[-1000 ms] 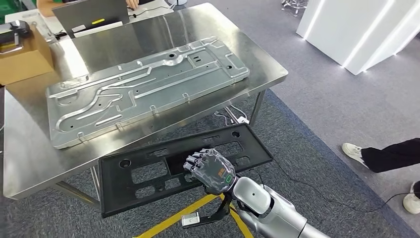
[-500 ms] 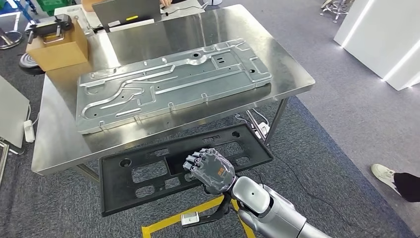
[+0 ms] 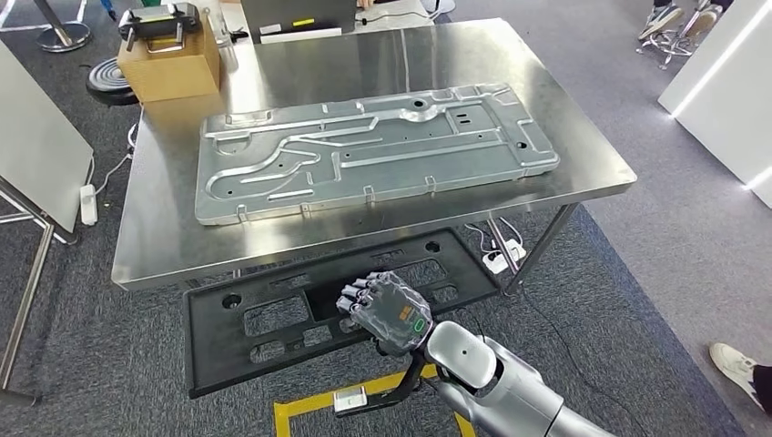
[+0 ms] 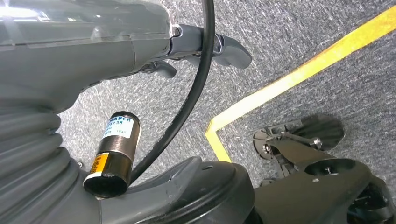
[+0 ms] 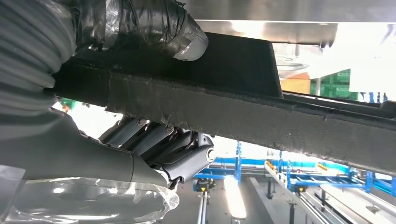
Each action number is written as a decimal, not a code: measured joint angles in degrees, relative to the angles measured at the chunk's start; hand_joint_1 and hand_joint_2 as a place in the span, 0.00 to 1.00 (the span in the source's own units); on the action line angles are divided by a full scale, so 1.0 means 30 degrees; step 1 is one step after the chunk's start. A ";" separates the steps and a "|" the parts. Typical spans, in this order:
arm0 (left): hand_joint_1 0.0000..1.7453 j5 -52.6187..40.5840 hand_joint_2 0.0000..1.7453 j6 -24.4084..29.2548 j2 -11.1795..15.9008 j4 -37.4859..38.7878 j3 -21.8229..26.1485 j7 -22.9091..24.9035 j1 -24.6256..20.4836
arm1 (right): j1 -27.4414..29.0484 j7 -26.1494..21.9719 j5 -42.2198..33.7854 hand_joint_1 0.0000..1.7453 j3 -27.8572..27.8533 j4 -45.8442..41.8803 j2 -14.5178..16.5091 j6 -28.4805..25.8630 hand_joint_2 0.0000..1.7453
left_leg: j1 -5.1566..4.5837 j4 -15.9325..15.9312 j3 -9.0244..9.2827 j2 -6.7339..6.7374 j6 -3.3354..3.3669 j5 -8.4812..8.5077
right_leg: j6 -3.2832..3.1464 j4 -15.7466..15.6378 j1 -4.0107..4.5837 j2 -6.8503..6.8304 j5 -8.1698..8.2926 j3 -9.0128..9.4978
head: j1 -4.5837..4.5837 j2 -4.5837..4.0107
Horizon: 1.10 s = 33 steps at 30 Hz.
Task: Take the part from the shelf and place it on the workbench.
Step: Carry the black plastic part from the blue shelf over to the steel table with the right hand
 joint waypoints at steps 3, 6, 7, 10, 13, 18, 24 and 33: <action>0.00 0.0005 1.00 -0.0011 0.0000 0.0000 -0.0007 0.0000 -0.0003 | 0.0001 0.0000 -0.0004 0.95 0.0007 0.0005 -0.0004 0.0000 1.00 | -0.0045 0.0020 -0.0002 0.0037 0.0066 -0.0037 | 0.0139 -0.0060 -0.0036 0.0045 0.0073 0.0005 | -0.0002 0.0000; 0.00 0.0007 1.00 -0.0011 0.0000 0.0000 -0.0016 0.0000 0.0002 | 0.0001 0.0000 -0.0004 0.95 0.0020 0.0018 -0.0004 0.0000 1.00 | -0.0082 0.0040 -0.0003 0.0056 0.0123 -0.0059 | 0.0465 -0.0101 -0.0080 0.0054 0.0105 0.0018 | -0.0002 0.0000; 0.00 0.0009 1.00 -0.0011 0.0000 0.0000 -0.0020 0.0000 0.0004 | 0.0001 0.0000 -0.0004 0.95 0.0027 0.0027 -0.0004 0.0000 1.00 | -0.0098 0.0045 -0.0004 0.0056 0.0134 -0.0063 | 0.0675 -0.0111 -0.0110 0.0055 0.0104 0.0028 | -0.0002 0.0000; 0.00 0.0015 1.00 -0.0011 0.0000 0.0000 -0.0054 0.0000 0.0007 | 0.0004 0.0000 -0.0004 0.95 0.0049 0.0071 -0.0009 0.0000 1.00 | -0.0126 0.0053 -0.0004 0.0059 0.0154 -0.0058 | 0.1094 -0.0128 -0.0165 0.0063 0.0098 0.0053 | -0.0002 0.0000; 0.00 0.0024 1.00 -0.0013 -0.0004 0.0000 -0.0102 -0.0004 0.0017 | 0.0005 0.0005 0.0002 0.95 0.0055 0.0091 -0.0011 -0.0002 1.00 | -0.0117 0.0050 0.0003 0.0065 0.0170 -0.0040 | 0.1102 -0.0112 -0.0152 0.0066 0.0097 0.0047 | -0.0002 0.0000; 0.00 0.0071 1.00 -0.0018 -0.0015 0.0000 -0.0117 -0.0022 0.0028 | 0.0008 0.0086 0.0109 0.95 0.0067 0.0142 -0.0011 -0.0020 1.00 | -0.0177 0.0107 -0.0007 0.0092 0.0199 -0.0060 | 0.1156 -0.0100 -0.0217 0.0068 0.0110 0.0045 | -0.0004 0.0000; 0.00 0.0127 1.00 0.0000 -0.0034 0.0000 -0.0126 -0.0015 0.0097 | -0.0010 0.0155 0.0277 0.95 0.0098 0.0167 0.0071 -0.0034 1.00 | -0.0061 -0.0183 0.0031 -0.0190 0.0454 0.0040 | 0.1327 -0.0013 -0.0247 0.0188 -0.0051 0.0142 | 0.0000 0.0000; 0.00 0.0131 1.00 0.0026 -0.0118 0.0000 -0.0137 -0.0009 0.0061 | 0.0142 0.0182 0.0339 0.95 0.0113 0.0424 -0.0026 -0.0051 1.00 | 0.0127 -0.0115 0.0081 -0.2023 0.0486 0.0174 | 0.1239 0.2582 -0.0419 0.2623 -0.0667 -0.1207 | 0.0013 0.0000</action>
